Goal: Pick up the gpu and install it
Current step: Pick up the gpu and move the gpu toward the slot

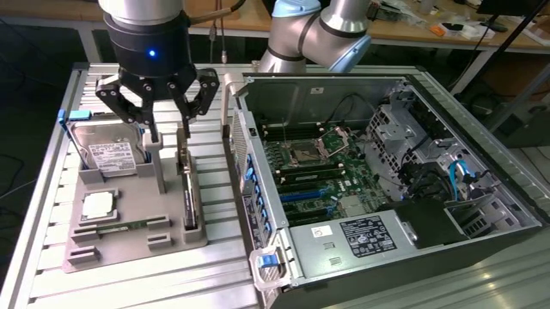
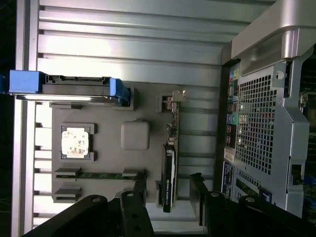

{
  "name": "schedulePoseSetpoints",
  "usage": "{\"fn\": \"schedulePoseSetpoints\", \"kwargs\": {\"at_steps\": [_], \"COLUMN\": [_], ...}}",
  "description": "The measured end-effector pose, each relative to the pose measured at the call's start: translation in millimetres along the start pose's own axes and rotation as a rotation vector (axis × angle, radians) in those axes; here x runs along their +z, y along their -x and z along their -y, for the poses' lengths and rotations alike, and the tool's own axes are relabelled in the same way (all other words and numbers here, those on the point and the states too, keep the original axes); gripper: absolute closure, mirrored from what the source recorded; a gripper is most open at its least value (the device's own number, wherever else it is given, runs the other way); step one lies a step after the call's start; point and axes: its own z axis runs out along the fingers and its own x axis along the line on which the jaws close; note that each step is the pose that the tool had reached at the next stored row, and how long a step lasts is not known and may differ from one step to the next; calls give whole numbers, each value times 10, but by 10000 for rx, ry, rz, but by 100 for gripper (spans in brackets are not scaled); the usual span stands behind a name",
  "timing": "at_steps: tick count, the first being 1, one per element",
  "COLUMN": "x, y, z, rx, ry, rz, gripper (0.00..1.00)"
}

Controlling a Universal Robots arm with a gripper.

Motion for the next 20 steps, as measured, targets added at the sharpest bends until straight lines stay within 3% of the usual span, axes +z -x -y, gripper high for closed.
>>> {"fn": "schedulePoseSetpoints", "kwargs": {"at_steps": [14,20], "x": [285,397], "y": [-26,46], "z": [218,258], "rx": [-33,-33], "ry": [3,0], "rz": [0,-3], "gripper": [52,52]}}
